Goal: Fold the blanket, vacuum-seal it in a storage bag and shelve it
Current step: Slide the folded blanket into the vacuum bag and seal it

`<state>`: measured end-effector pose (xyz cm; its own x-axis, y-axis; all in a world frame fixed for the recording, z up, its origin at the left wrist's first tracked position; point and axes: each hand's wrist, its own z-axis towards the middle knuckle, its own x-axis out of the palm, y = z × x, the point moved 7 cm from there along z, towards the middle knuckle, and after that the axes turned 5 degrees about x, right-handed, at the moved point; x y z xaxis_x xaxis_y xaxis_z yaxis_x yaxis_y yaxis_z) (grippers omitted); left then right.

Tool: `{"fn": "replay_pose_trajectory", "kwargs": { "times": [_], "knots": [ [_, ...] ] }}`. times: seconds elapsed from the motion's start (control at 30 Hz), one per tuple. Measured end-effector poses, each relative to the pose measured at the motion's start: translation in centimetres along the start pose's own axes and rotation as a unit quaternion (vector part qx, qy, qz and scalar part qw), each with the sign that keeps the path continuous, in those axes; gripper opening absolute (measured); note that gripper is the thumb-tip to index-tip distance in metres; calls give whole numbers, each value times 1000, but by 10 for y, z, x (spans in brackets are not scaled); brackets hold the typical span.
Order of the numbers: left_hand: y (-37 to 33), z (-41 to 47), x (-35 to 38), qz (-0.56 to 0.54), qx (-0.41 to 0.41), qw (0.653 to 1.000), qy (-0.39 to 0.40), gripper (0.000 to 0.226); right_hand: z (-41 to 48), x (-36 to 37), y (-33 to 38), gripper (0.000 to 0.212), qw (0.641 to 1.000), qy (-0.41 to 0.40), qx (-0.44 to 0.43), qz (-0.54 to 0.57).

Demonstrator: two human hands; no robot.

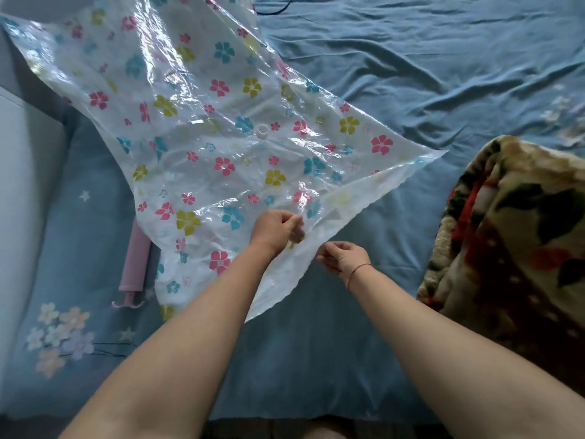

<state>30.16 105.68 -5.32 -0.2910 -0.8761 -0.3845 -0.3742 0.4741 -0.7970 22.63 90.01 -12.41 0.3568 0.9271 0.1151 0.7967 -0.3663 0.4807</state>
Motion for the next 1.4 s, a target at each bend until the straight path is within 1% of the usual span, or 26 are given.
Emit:
{"fn": "replay_pose_trajectory", "kwargs": {
  "times": [0.07,0.17,0.23,0.27,0.3,0.37,0.43,0.5,0.63,0.67,0.73,0.77,0.83,0.9,0.97,1.03,1.1,1.13,1.17,1.2,1.23,1.3,1.37,1.4],
  "knots": [
    [-32,8,-28,-5,30,999,-29,26,1,-14,7,18,1000,-22,-12,-14],
    [-93,17,-73,15,88,994,-68,26,-2,-19,15,13,1000,-17,0,-4],
    [-132,18,-93,69,135,984,-93,27,-3,-17,18,31,999,-29,14,5],
    [-151,16,-99,116,158,975,-105,28,-4,-16,20,39,999,-41,10,6],
    [-168,10,-102,173,177,961,-120,29,-5,-16,23,40,999,-49,5,9],
    [-201,-1,-107,287,212,921,-158,32,-4,-16,26,39,997,-56,8,51],
    [-229,-12,-112,363,241,878,-196,36,-4,-25,36,40,989,-82,13,120],
    [-256,-22,-117,421,277,833,-228,38,-6,-39,53,43,984,-108,4,142],
    [-306,-40,-132,507,344,741,-276,40,-11,-62,99,20,992,-90,-31,78],
    [-319,-46,-137,520,360,718,-290,40,-11,-70,109,18,993,-93,-41,57],
    [-347,-56,-150,536,376,686,-317,41,-9,-89,129,13,990,-125,-57,6],
    [-361,-60,-158,544,375,675,-330,41,-8,-101,137,17,987,-149,-65,-12],
    [-389,-64,-175,555,359,660,-357,41,-5,-122,147,28,983,-170,-70,-12],
    [-416,-71,-191,555,338,654,-388,42,-2,-136,153,29,984,-165,-62,6],
    [-436,-75,-197,548,327,657,-402,44,-1,-144,157,23,988,-140,-55,24],
    [-443,-71,-182,541,331,668,-389,44,-5,-141,162,13,993,-86,-54,62],
    [-433,-61,-145,541,340,688,-343,41,-13,-133,169,4,995,-17,-53,81],
    [-422,-55,-121,543,336,702,-315,39,-15,-133,173,14,996,5,-60,67],
    [-410,-49,-96,543,327,717,-289,37,-17,-136,179,26,996,15,-78,31],
    [-396,-43,-71,543,316,731,-267,37,-18,-144,189,37,993,9,-114,-24],
    [-383,-36,-49,540,303,744,-252,37,-22,-156,203,45,983,-12,-161,-93],
    [-361,-24,-14,530,273,767,-238,37,-40,-186,236,49,941,-55,-257,-215],
    [-346,-12,10,521,247,783,-234,38,-55,-220,269,51,879,-91,-333,-330],
    [-340,-7,20,518,235,789,-233,38,-55,-238,284,59,839,-115,-354,-398]
  ]
}}
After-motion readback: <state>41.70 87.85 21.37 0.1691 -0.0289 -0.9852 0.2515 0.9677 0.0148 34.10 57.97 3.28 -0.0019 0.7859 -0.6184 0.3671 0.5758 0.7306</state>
